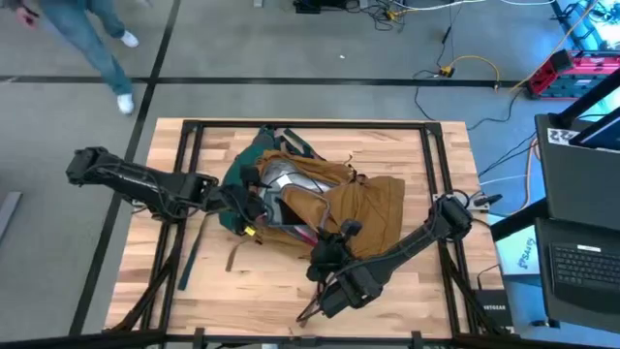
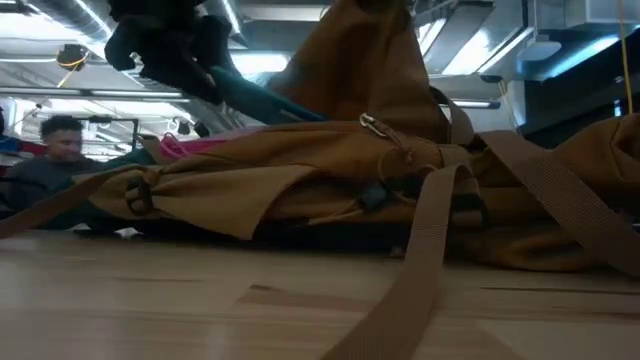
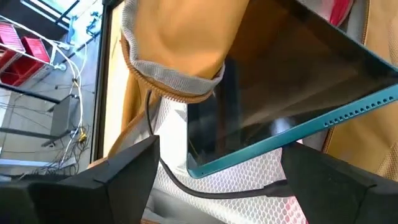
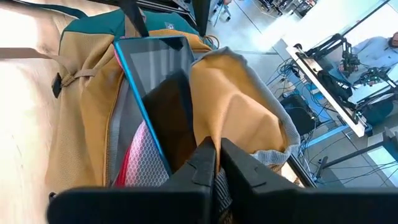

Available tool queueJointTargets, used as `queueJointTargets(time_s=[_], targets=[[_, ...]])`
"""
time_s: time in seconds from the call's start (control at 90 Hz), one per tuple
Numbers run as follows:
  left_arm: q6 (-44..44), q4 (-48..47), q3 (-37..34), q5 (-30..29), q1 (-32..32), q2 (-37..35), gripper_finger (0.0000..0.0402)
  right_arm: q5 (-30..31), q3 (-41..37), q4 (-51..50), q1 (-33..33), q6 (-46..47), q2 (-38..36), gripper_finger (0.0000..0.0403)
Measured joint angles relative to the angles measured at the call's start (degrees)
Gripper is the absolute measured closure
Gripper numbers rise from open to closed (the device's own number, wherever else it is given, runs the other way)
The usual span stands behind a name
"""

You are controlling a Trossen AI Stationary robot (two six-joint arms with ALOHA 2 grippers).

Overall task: Unpack backpack
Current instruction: Put the blue tablet into the brown backpack

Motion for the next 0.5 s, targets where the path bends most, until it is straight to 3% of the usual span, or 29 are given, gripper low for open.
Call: queueJointTargets(time_s=[0.133,0.344,0.411,0.5], targets=[[0.53,-0.25,0.0,-1.62,0.0,0.63,0.0088,-0.01,0.0,0.02,-0.01,0.0,0.0,0.0403],[-2.68,-9.6,0.02,-10.4,0.79,-0.62,0.0088,-0.43,-0.02,0.03,0.01,0.0,0.0,0.0403],[-6.26,-10.39,0.02,-7.83,1.0,-0.66,0.0088,-0.43,-0.02,-0.02,0.01,0.0,0.0,0.0403],[-10.2,-6.83,0.02,1.96,-0.44,-0.69,0.0088,-0.43,-0.02,0.05,0.01,0.0,0.0,0.0403]])
